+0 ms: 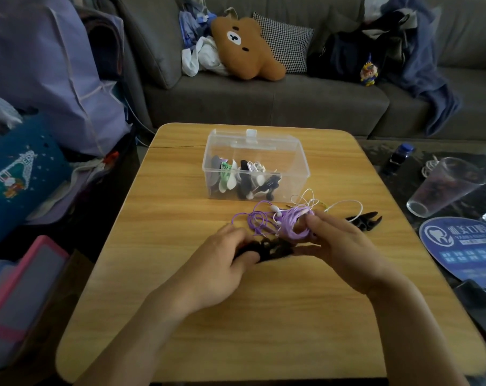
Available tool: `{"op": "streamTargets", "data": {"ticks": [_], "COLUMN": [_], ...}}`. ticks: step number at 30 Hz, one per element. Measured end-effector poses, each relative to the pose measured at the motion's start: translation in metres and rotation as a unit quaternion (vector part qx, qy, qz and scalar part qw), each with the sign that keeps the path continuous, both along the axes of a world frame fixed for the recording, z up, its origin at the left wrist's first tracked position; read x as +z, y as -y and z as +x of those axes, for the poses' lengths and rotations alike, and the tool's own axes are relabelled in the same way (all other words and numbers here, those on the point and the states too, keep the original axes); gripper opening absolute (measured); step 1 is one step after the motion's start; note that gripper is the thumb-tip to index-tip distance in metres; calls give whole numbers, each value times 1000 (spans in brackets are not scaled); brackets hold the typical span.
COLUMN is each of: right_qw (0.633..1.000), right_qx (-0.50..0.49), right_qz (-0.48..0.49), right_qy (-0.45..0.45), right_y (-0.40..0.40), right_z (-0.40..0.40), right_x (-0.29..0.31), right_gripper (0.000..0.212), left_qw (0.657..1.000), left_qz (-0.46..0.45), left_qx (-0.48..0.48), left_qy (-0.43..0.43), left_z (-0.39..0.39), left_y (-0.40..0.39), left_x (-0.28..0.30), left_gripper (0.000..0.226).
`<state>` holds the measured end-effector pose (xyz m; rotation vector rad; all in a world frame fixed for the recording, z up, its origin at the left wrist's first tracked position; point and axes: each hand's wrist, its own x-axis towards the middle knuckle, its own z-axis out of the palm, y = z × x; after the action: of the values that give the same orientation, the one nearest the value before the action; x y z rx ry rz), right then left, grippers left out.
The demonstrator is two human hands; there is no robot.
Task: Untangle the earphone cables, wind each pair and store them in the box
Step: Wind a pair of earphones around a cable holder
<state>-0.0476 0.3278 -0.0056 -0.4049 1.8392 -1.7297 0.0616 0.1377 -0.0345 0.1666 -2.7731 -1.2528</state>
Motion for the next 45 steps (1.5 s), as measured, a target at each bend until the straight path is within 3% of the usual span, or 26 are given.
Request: {"op": "streamTargets", "data": {"ticks": [2,5,9,12,15,17,22,27,37,42,45], "right_qw": [997,993,981,972,975,982,991,996,999,993,988], "right_qx": [-43,-44,-27,-5,-29,-27,13,33,45,37,43], "right_qz": [-48,-83,-160,-199,-189,-168,-121,-75,-23,51,66], "right_qy": [43,65,108,129,112,85,47,38,11,-103,-132], "right_y": [4,17,30,30,27,27,32,37,39,41,41], "right_z": [1,9,17,16,12,14,23,28,29,26,27], "right_x": [1,1,-2,-1,-4,-6,-10,-12,-11,-19,-21], "right_gripper": [31,31,32,49,50,45,30,32,36,32,29], "left_qw": [995,953,932,917,925,941,903,878,895,901,884], "left_qz": [98,300,358,395,369,314,392,445,422,403,436], "left_qx": [23,19,9,34,93,127,175,174,142,159,163], "left_qy": [22,39,51,41,23,11,27,30,5,23,35], "left_z": [1,0,-3,-4,-6,-6,-7,-8,-7,-7,-7], "left_y": [1,-6,-7,-5,-3,-2,-1,2,-1,1,1], "left_x": [6,12,13,16,16,14,13,11,11,8,11], "left_gripper": [10,21,41,41,28,35,13,14,42,11,17]}}
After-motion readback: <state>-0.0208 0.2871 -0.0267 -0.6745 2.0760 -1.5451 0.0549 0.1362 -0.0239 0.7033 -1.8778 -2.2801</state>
